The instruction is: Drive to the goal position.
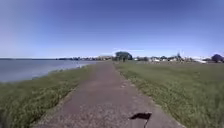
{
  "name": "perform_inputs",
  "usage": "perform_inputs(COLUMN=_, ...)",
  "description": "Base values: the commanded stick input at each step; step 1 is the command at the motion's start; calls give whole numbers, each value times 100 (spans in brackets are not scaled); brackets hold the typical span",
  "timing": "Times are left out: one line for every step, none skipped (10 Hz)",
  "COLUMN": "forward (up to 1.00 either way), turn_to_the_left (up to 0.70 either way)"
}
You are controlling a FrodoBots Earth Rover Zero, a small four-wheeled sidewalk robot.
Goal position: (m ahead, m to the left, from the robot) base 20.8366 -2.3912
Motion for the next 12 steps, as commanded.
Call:
perform_inputs(forward=70, turn_to_the_left=0)
perform_inputs(forward=70, turn_to_the_left=0)
perform_inputs(forward=70, turn_to_the_left=0)
perform_inputs(forward=70, turn_to_the_left=0)
perform_inputs(forward=70, turn_to_the_left=0)
perform_inputs(forward=70, turn_to_the_left=0)
perform_inputs(forward=70, turn_to_the_left=0)
perform_inputs(forward=70, turn_to_the_left=0)
perform_inputs(forward=70, turn_to_the_left=0)
perform_inputs(forward=70, turn_to_the_left=0)
perform_inputs(forward=70, turn_to_the_left=0)
perform_inputs(forward=70, turn_to_the_left=0)
